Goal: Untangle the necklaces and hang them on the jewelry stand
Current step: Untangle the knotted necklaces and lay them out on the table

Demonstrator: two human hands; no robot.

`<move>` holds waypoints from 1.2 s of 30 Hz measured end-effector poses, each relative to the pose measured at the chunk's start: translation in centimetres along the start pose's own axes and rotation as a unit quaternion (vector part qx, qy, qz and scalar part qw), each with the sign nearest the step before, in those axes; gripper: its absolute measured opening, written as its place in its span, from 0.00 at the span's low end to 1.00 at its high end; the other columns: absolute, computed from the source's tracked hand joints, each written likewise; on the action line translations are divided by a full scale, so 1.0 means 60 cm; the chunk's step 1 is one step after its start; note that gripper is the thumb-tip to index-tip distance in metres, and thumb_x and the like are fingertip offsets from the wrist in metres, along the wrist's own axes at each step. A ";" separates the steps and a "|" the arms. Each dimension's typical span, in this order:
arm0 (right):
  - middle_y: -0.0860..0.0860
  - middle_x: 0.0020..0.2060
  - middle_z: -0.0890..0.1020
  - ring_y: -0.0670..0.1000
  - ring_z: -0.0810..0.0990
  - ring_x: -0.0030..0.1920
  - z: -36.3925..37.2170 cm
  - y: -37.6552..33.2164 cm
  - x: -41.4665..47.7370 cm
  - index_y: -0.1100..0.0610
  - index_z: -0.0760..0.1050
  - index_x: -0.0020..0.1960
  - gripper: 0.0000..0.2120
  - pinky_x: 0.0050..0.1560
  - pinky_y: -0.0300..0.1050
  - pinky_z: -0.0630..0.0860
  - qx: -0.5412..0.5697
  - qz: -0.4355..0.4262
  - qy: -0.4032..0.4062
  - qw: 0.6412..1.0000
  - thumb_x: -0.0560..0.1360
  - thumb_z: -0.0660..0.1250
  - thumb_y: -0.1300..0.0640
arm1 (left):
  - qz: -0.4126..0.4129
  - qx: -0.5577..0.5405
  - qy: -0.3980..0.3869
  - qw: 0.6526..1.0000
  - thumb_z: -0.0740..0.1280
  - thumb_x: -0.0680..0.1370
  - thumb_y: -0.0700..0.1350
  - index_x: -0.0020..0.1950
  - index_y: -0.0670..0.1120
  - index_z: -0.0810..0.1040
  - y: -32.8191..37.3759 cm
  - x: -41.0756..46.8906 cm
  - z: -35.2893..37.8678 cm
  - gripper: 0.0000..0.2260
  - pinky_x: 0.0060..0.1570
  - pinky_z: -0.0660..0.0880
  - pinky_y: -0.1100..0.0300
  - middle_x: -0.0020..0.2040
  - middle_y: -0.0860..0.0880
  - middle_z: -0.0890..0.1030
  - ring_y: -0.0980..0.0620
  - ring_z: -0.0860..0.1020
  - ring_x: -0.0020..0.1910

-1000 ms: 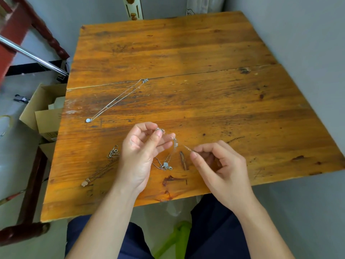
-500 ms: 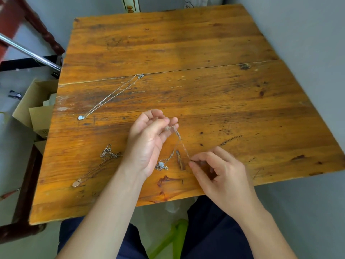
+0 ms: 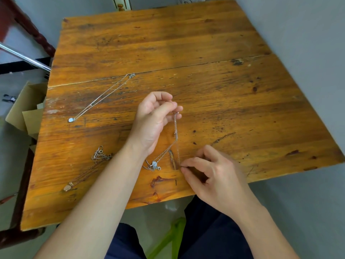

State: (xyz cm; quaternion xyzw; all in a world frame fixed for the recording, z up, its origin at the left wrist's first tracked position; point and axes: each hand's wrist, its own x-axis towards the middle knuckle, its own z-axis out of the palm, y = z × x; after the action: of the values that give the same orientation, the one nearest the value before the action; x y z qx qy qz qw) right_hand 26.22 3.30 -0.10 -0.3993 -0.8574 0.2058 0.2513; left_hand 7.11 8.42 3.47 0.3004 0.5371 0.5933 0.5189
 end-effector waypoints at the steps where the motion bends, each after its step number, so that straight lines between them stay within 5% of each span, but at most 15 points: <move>1: 0.42 0.40 0.75 0.39 0.68 0.37 0.000 0.001 -0.001 0.47 0.85 0.51 0.05 0.37 0.31 0.65 0.001 -0.003 -0.001 1.000 0.77 0.71 0.50 | 0.016 0.024 0.007 1.000 0.64 0.78 0.32 0.52 0.41 0.74 0.002 0.003 -0.001 0.06 0.46 0.79 0.55 0.44 0.43 0.77 0.47 0.82 0.46; 8: 0.43 0.39 0.75 0.41 0.71 0.37 0.001 0.002 -0.005 0.47 0.85 0.51 0.05 0.36 0.34 0.69 0.000 -0.009 0.008 1.000 0.76 0.72 0.50 | 0.099 0.147 0.093 0.980 0.66 0.78 0.34 0.49 0.42 0.76 -0.007 -0.008 -0.035 0.04 0.40 0.78 0.58 0.43 0.44 0.78 0.52 0.83 0.43; 16: 0.43 0.38 0.76 0.43 0.74 0.35 -0.002 0.002 0.003 0.46 0.86 0.48 0.06 0.32 0.37 0.72 0.013 -0.005 0.000 1.000 0.76 0.71 0.47 | 0.146 0.243 0.078 0.956 0.64 0.78 0.33 0.50 0.42 0.75 -0.027 -0.035 -0.080 0.06 0.44 0.79 0.58 0.43 0.42 0.81 0.51 0.83 0.43; 21: 0.44 0.40 0.75 0.43 0.74 0.34 0.001 0.006 0.060 0.47 0.84 0.56 0.10 0.31 0.46 0.77 0.037 0.008 -0.001 0.999 0.78 0.68 0.47 | 0.155 0.211 0.088 0.961 0.61 0.78 0.30 0.50 0.42 0.75 -0.030 -0.045 -0.085 0.08 0.44 0.78 0.58 0.43 0.37 0.81 0.50 0.83 0.43; 26: 0.44 0.42 0.72 0.46 0.74 0.38 0.031 0.003 0.126 0.47 0.81 0.63 0.15 0.36 0.43 0.73 0.000 -0.028 -0.036 0.999 0.78 0.68 0.46 | 0.158 0.173 0.105 0.966 0.60 0.77 0.35 0.48 0.47 0.75 -0.031 -0.044 -0.087 0.09 0.46 0.79 0.53 0.39 0.48 0.81 0.45 0.83 0.45; 29: 0.44 0.41 0.69 0.47 0.73 0.39 0.038 0.000 0.140 0.45 0.83 0.60 0.12 0.37 0.40 0.66 -0.025 -0.053 -0.049 0.997 0.78 0.69 0.45 | 0.153 0.167 0.110 0.968 0.59 0.76 0.35 0.48 0.47 0.75 -0.028 -0.044 -0.090 0.09 0.45 0.78 0.55 0.39 0.47 0.82 0.44 0.82 0.45; 36: 0.43 0.45 0.75 0.40 0.73 0.43 0.012 0.035 0.124 0.49 0.82 0.57 0.09 0.45 0.45 0.79 0.044 0.014 -0.045 0.998 0.78 0.70 0.49 | 0.160 0.189 0.099 0.964 0.58 0.76 0.32 0.49 0.45 0.75 -0.023 -0.037 -0.076 0.10 0.45 0.79 0.54 0.40 0.47 0.80 0.47 0.83 0.45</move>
State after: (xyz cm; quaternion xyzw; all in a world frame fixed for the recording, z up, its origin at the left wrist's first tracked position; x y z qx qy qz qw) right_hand 22.87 10.31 0.13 -0.3898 -0.8524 0.2647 0.2265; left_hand 3.93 4.72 1.51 0.4149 0.6332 0.5831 0.2948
